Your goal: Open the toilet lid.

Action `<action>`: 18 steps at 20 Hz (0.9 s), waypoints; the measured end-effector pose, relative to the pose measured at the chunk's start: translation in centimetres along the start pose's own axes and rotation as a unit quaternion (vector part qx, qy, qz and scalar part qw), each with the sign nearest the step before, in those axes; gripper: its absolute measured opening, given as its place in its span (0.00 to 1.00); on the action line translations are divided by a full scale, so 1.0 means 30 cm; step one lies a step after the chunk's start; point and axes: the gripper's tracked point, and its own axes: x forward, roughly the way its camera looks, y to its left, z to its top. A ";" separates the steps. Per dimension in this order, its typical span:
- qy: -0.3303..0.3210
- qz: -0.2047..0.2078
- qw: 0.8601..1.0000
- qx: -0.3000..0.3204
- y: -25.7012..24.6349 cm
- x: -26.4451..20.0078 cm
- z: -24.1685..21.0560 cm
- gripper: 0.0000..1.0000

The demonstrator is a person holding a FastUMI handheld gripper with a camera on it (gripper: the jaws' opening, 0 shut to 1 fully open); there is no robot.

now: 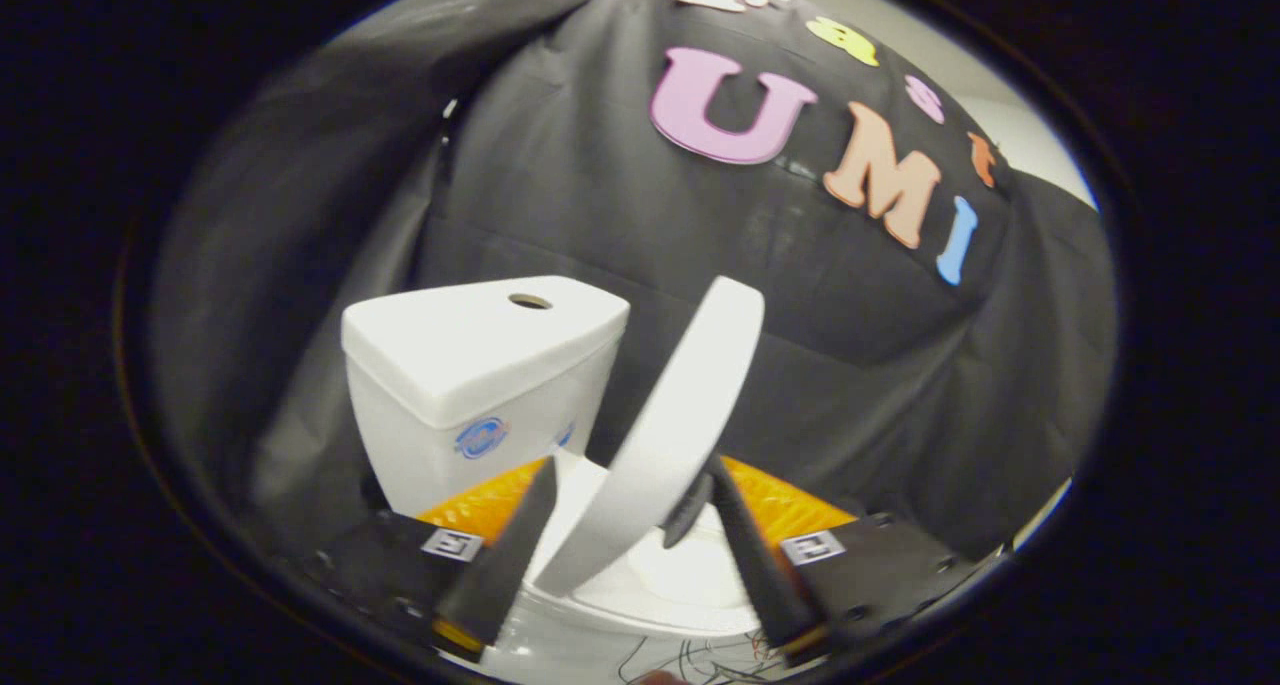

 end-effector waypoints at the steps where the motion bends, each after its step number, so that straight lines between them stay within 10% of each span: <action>1: 0.000 0.006 1.000 -0.002 0.012 -0.013 0.013 1.00; 18: -0.062 0.133 0.980 0.134 0.187 -0.023 0.138 1.00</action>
